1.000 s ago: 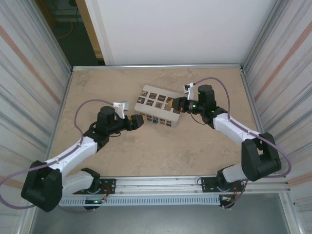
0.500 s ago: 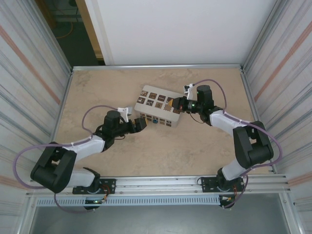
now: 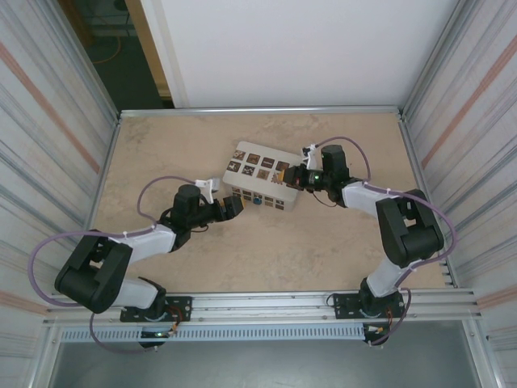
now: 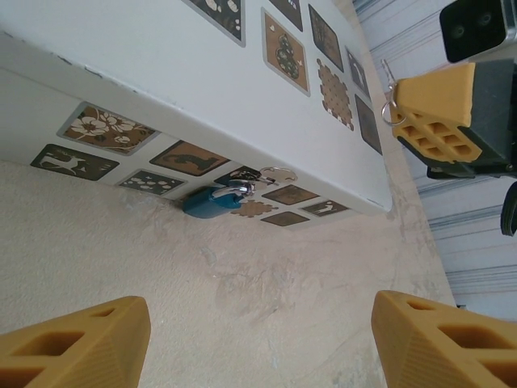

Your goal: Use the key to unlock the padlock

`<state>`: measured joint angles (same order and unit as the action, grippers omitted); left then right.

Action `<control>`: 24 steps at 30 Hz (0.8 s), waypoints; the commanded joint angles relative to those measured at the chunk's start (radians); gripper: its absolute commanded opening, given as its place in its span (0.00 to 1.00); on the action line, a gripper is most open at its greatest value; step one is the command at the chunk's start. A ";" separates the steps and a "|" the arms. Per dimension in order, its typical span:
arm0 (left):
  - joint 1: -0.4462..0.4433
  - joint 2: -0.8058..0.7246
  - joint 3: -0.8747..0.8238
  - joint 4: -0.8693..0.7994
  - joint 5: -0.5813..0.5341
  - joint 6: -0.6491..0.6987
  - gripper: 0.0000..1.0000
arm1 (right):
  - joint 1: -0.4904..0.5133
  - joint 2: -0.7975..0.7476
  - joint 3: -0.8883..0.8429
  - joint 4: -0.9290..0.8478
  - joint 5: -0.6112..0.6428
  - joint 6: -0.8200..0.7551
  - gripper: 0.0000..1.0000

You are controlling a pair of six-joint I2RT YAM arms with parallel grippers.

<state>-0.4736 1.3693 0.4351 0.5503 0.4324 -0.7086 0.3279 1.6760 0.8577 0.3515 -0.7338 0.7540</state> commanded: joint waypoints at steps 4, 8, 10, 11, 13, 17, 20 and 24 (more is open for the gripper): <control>-0.003 -0.009 0.014 -0.017 -0.012 0.039 0.73 | 0.015 0.032 -0.004 -0.066 0.009 -0.056 0.00; -0.004 -0.017 0.025 -0.052 -0.013 0.065 0.73 | 0.027 0.045 -0.003 -0.097 0.023 -0.080 0.00; -0.004 -0.028 0.033 -0.081 -0.017 0.083 0.73 | 0.034 0.053 -0.002 -0.113 0.032 -0.095 0.00; -0.004 -0.032 0.034 -0.089 -0.019 0.088 0.73 | 0.036 0.058 0.000 -0.119 0.033 -0.100 0.00; -0.003 -0.044 0.034 -0.103 -0.027 0.096 0.73 | 0.044 0.072 0.000 -0.121 0.036 -0.105 0.00; -0.003 -0.055 0.039 -0.124 -0.030 0.115 0.73 | 0.060 0.100 0.001 -0.113 0.036 -0.105 0.00; 0.001 -0.050 0.042 -0.135 -0.029 0.128 0.73 | 0.078 0.122 0.009 -0.094 0.034 -0.093 0.00; 0.039 -0.041 0.029 -0.101 -0.008 0.107 0.73 | 0.110 0.152 0.026 -0.074 0.037 -0.074 0.00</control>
<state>-0.4599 1.3384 0.4507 0.4385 0.4187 -0.6170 0.4065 1.7630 0.8940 0.3527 -0.7303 0.6796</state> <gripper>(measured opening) 0.732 0.055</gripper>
